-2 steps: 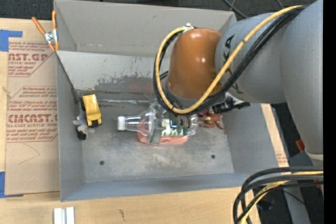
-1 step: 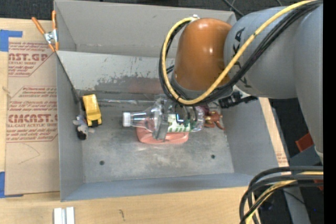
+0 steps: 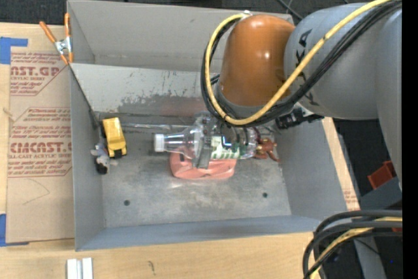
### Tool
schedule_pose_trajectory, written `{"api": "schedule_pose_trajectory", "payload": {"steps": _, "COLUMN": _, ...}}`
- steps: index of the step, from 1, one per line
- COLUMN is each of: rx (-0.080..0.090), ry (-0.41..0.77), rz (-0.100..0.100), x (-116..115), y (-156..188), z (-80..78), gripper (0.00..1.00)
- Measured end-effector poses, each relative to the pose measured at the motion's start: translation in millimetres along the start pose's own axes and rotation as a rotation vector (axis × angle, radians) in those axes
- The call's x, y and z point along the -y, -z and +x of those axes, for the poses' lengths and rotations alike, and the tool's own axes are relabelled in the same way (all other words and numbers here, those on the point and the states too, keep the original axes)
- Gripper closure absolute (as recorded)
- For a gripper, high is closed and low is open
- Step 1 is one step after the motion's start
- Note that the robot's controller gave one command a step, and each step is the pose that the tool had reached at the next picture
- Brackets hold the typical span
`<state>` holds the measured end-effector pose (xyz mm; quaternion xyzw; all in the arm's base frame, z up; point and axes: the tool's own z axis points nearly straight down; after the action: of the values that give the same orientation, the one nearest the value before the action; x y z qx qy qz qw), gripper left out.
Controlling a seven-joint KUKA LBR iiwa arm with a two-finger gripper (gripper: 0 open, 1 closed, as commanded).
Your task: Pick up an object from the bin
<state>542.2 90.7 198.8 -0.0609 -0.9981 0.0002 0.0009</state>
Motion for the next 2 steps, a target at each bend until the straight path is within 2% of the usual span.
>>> {"api": "schedule_pose_trajectory", "payload": {"steps": 1, "rx": 0.01, "ry": -0.041, "rz": -0.004, "x": 19, "y": -48, "z": -9.3, "gripper": 1.0}}
{"api": "schedule_pose_trajectory", "payload": {"steps": 2, "rx": 0.005, "ry": -0.06, "rz": -0.002, "x": 26, "y": -63, "z": -10.2, "gripper": 1.0}}
